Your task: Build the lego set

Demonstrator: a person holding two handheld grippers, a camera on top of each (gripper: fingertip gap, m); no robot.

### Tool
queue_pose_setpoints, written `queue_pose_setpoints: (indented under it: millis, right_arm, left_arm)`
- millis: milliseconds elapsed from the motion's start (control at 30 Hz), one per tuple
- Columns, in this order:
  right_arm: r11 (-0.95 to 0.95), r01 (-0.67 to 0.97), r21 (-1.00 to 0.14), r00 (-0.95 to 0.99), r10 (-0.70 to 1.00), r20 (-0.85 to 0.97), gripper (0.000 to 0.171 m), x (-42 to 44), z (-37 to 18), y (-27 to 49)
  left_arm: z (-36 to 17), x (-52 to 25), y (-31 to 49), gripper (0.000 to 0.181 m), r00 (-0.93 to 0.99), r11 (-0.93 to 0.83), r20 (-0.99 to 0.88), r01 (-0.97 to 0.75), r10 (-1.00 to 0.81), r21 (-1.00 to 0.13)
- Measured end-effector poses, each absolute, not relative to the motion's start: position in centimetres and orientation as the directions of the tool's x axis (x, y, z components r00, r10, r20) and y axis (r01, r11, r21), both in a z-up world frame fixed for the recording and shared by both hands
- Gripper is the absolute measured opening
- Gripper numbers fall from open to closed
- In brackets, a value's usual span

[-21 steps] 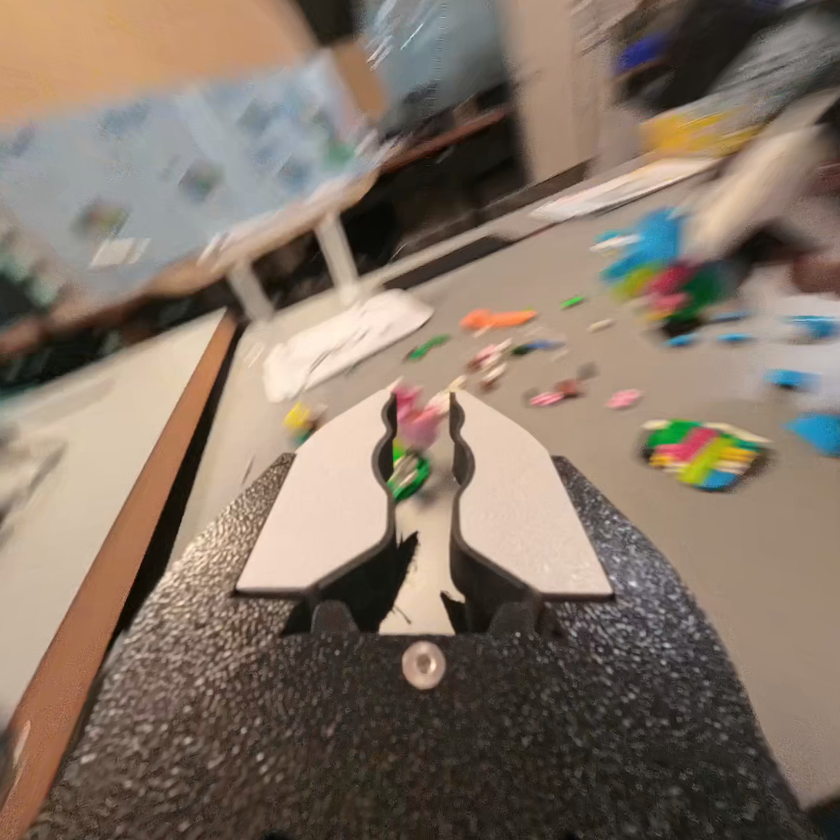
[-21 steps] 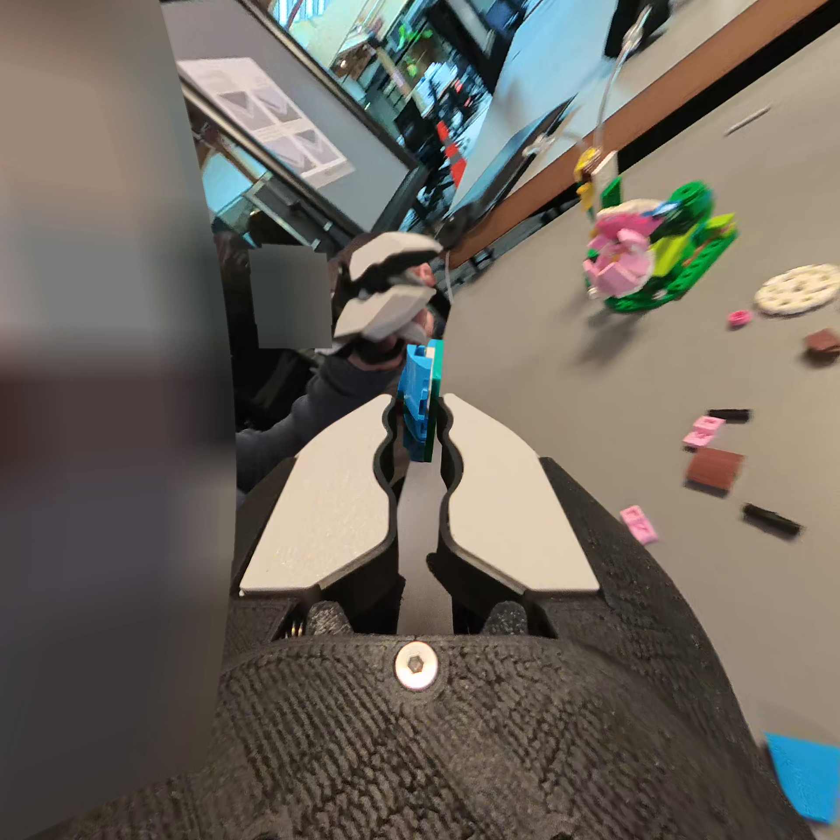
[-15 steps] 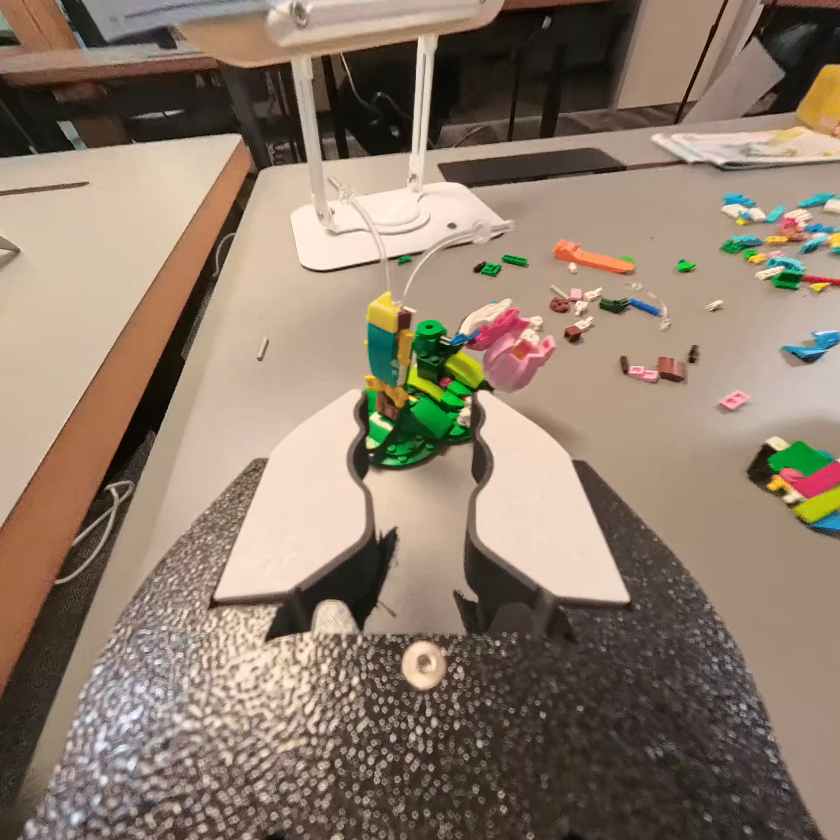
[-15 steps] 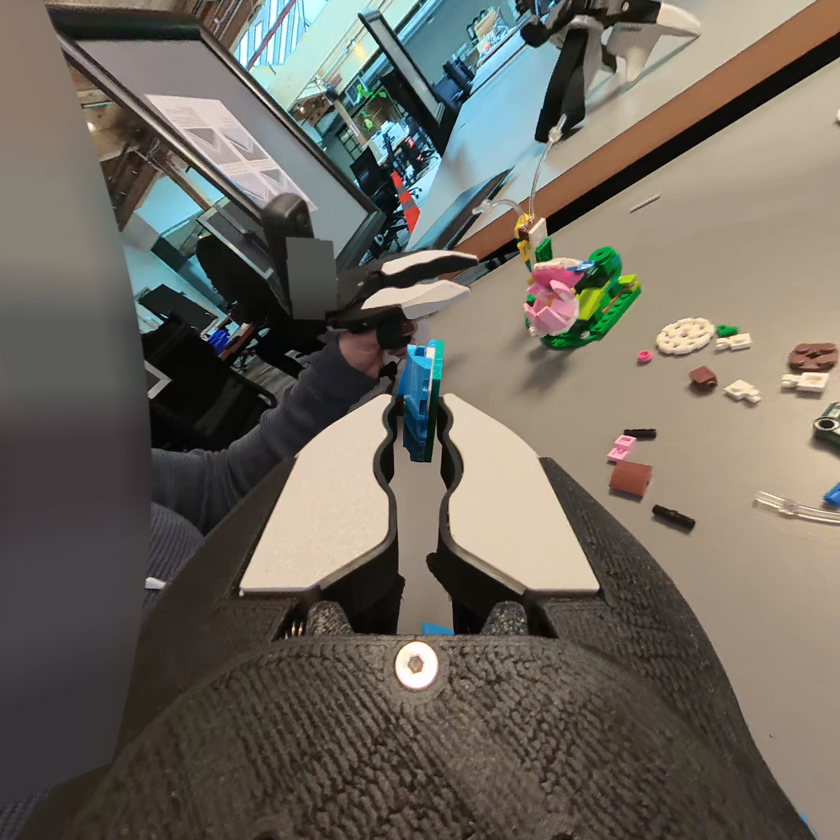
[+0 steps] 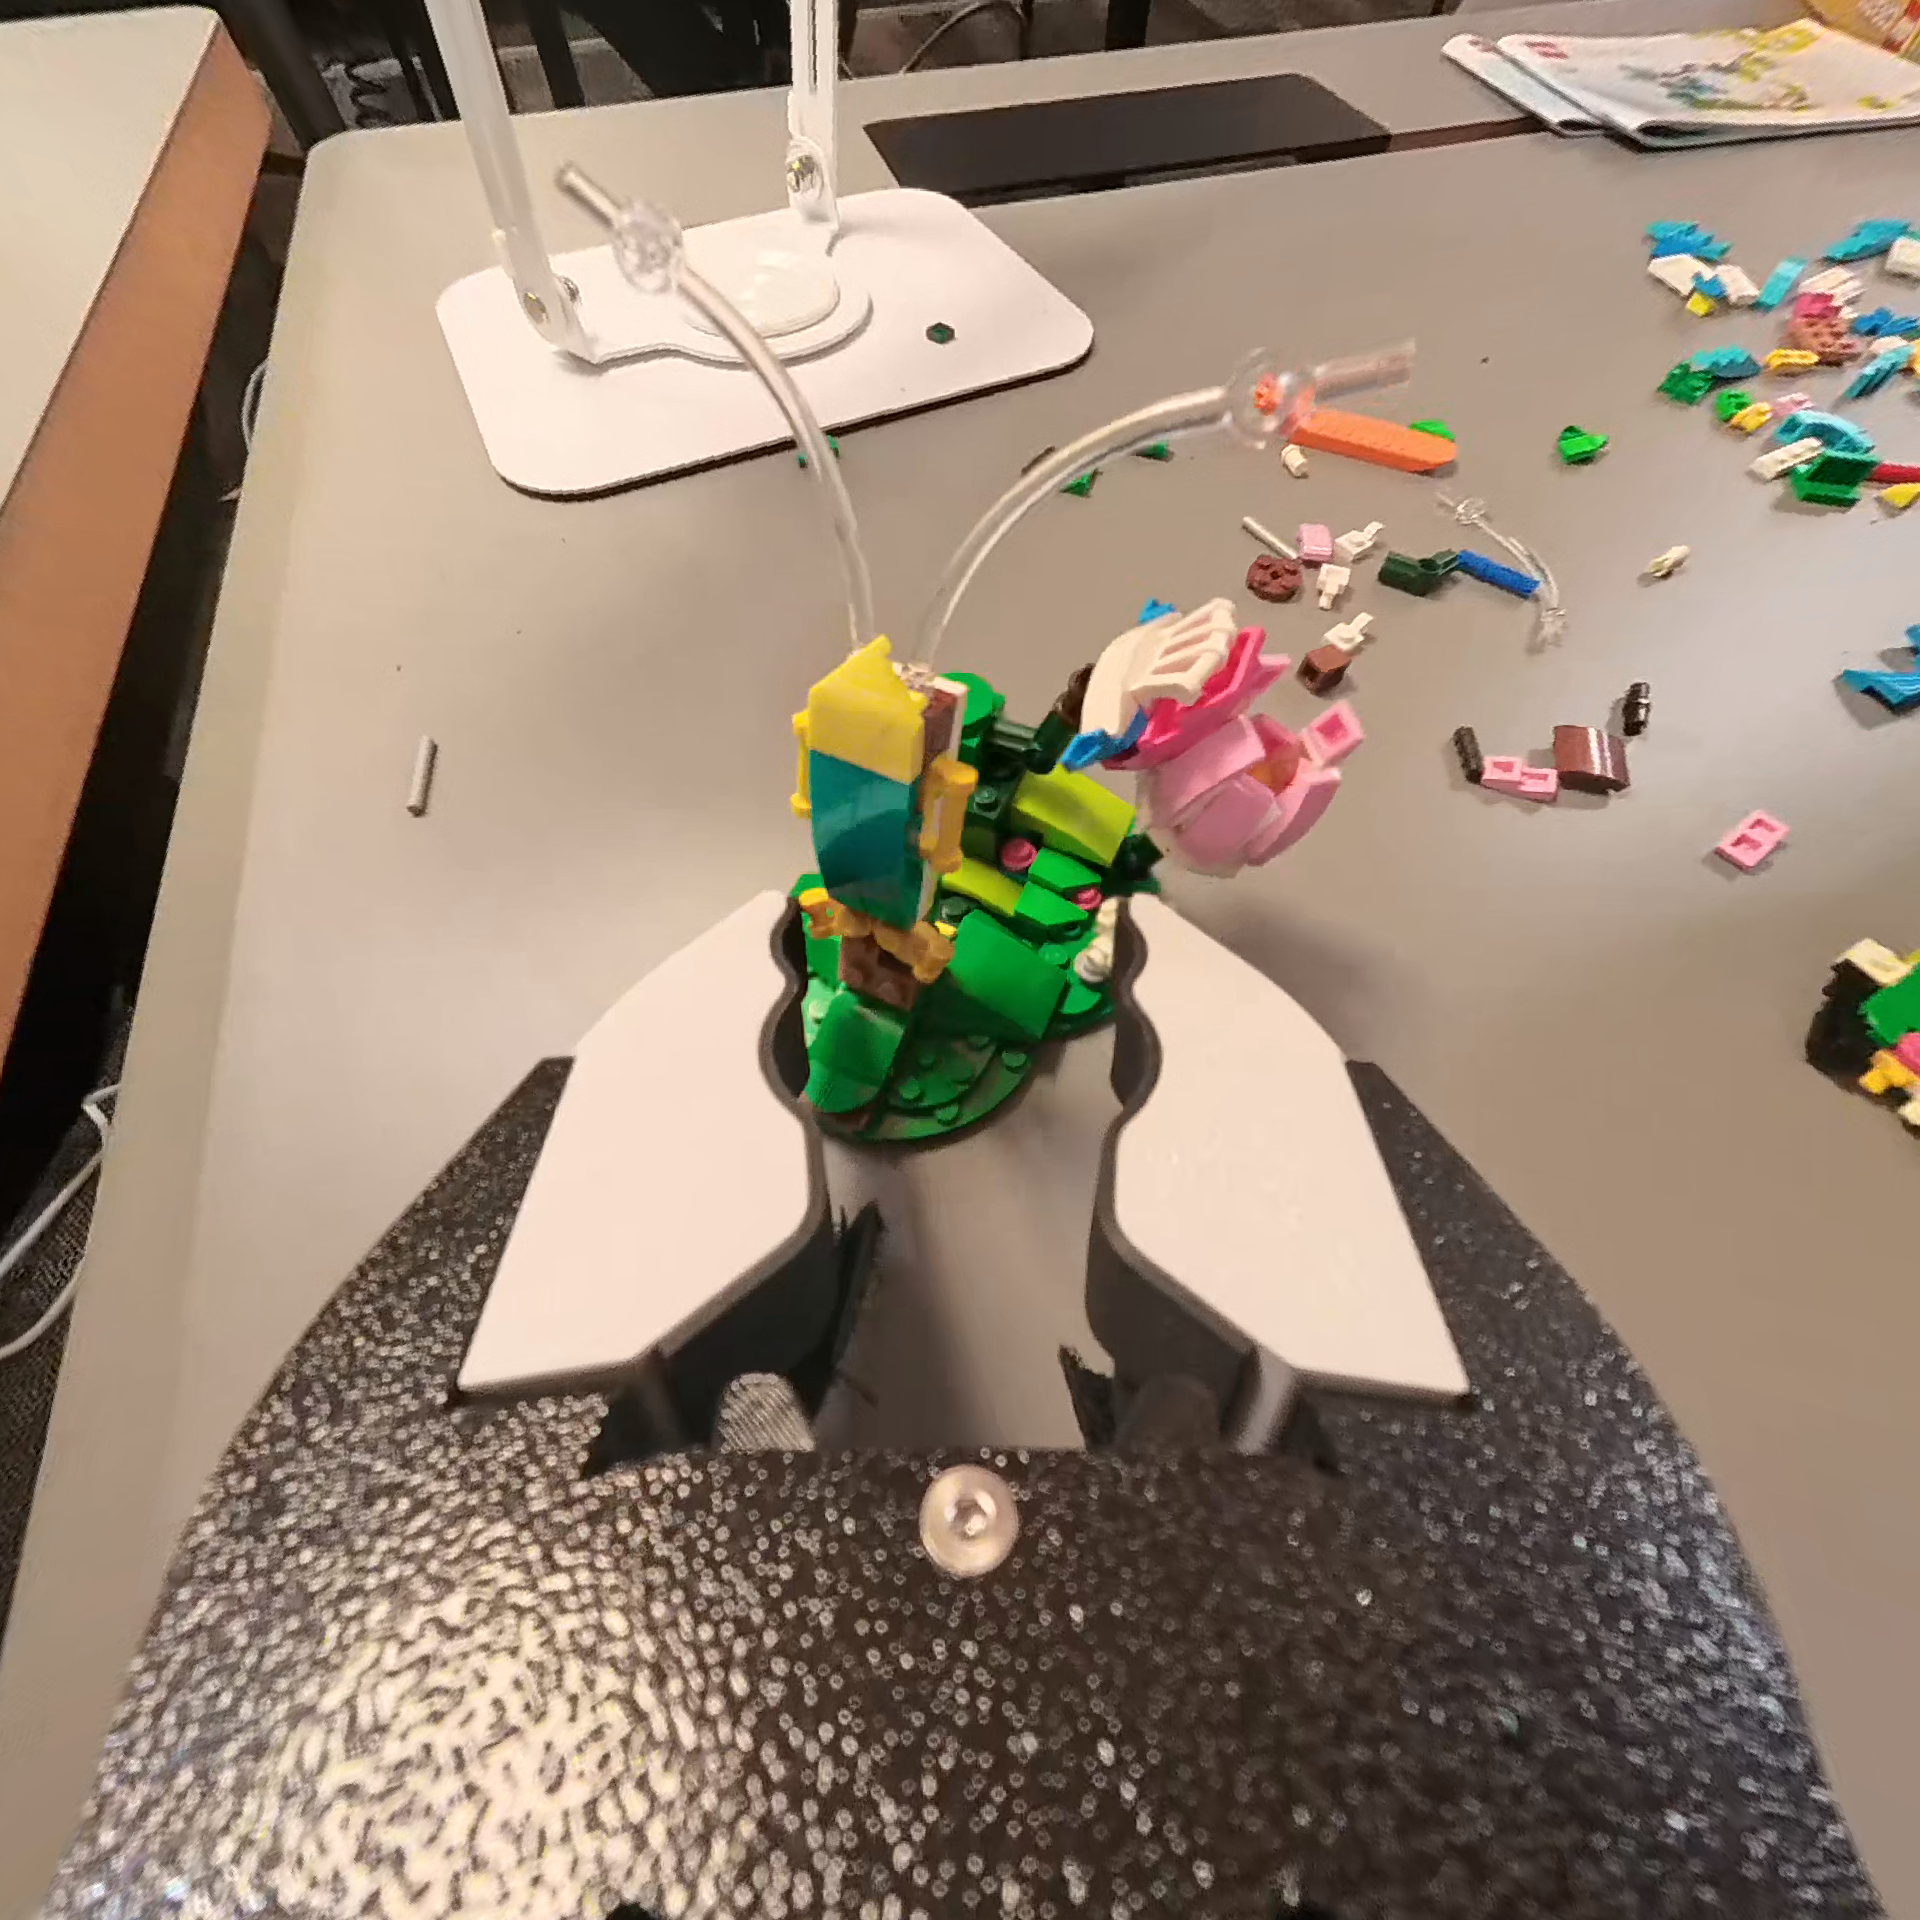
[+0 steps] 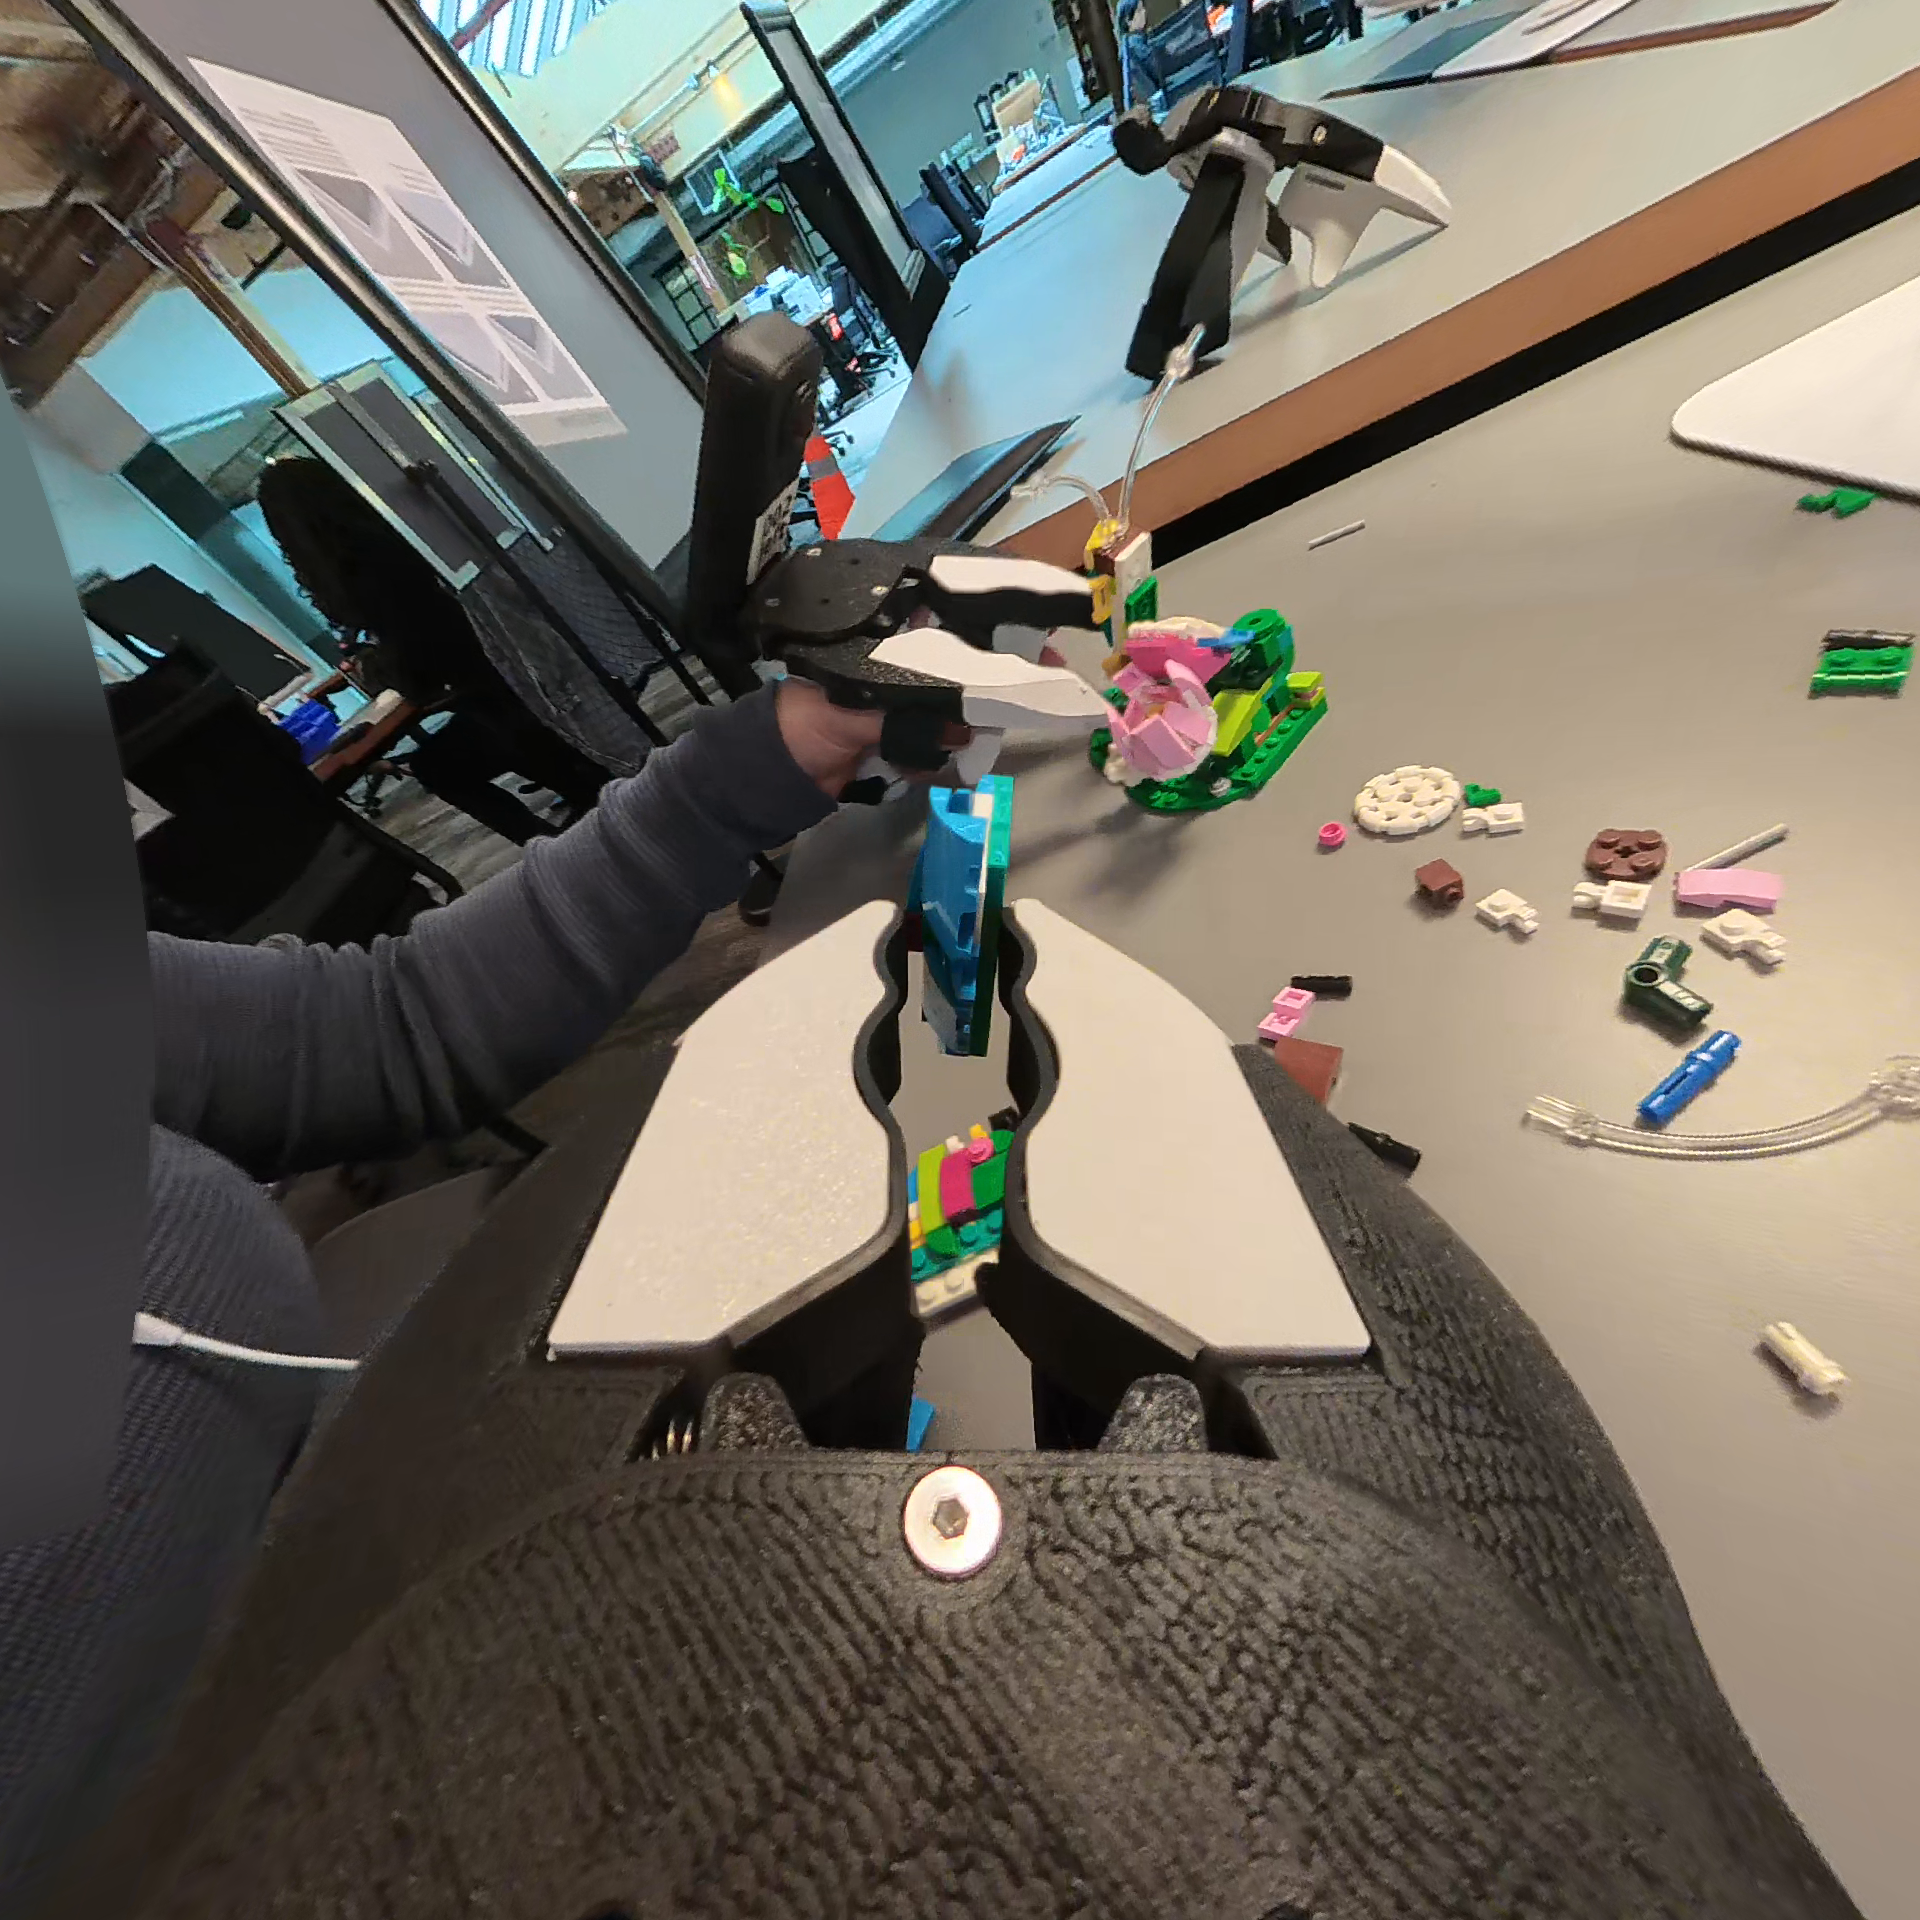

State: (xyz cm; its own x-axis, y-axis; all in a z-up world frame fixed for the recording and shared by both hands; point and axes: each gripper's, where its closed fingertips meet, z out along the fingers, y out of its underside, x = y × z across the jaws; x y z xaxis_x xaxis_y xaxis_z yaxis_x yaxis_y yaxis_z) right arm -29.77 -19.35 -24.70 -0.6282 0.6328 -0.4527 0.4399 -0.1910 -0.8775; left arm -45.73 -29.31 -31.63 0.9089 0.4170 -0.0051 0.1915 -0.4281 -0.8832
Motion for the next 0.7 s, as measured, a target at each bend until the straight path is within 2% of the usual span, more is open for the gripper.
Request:
queue_pose_setpoints:
  millis: [200, 333, 467, 600, 700]
  right_arm:
    - [-0.197, 0.404, -0.893, -0.609, 0.67, -0.423, 0.015, -30.4, -25.0, -18.8]
    - [-0.201, 0.386, -0.9, -0.62, 0.666, -0.415, 0.015, -30.6, -25.2, -18.8]
    - [-0.189, 0.352, -0.917, -0.66, 0.645, -0.386, 0.015, -31.3, -25.0, -19.5]
    - [-0.164, 0.331, -0.929, -0.702, 0.615, -0.359, 0.015, -33.1, -24.9, -21.0]
    - [-0.149, 0.321, -0.935, -0.732, 0.588, -0.345, 0.015, -34.6, -24.9, -22.4]
  left_arm:
    - [-32.0, -42.7, -29.7, 0.052, 0.919, -0.441, 0.067, 0.249, 0.389, -0.862]
    - [-31.8, -40.4, -29.6, 0.04, 0.934, -0.433, 0.126, 0.27, 0.333, -0.86]
    - [-30.6, -42.0, -29.8, 0.039, 0.911, -0.365, 0.044, 0.208, 0.41, -0.908]
    - [-30.6, -42.6, -28.7, 0.042, 0.928, -0.36, -0.004, 0.141, 0.372, -0.922]
    - [-31.0, -42.1, -27.9, 0.03, 0.946, -0.393, -0.005, 0.129, 0.323, -0.91]
